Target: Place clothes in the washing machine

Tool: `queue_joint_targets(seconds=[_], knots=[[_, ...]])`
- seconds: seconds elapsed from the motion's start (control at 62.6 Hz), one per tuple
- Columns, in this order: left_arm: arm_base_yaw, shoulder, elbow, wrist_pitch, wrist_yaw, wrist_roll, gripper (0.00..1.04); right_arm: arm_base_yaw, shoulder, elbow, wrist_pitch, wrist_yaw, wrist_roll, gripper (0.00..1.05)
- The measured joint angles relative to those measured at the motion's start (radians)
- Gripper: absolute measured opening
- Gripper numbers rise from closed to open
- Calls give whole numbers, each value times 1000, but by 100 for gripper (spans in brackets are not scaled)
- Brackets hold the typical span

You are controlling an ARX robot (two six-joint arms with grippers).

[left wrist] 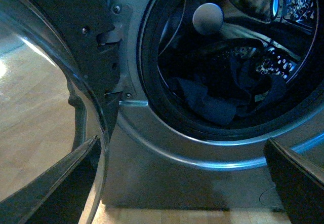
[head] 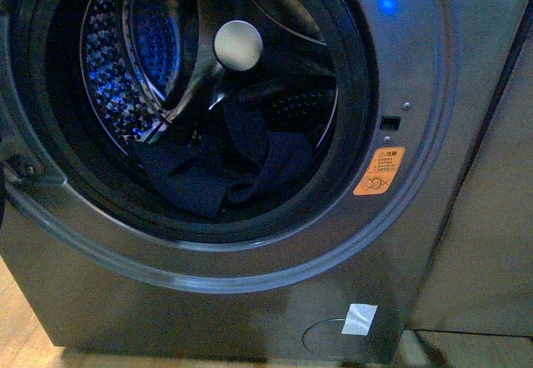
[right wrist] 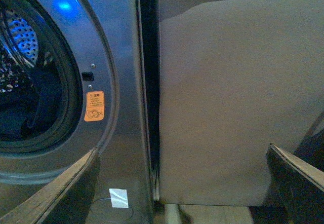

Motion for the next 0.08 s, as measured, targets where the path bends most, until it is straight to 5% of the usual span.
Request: queue_joint_targets(seconds=[0.08], knots=[[0,0,0,0,0,0,98,0,0,0,0,0,0,97]])
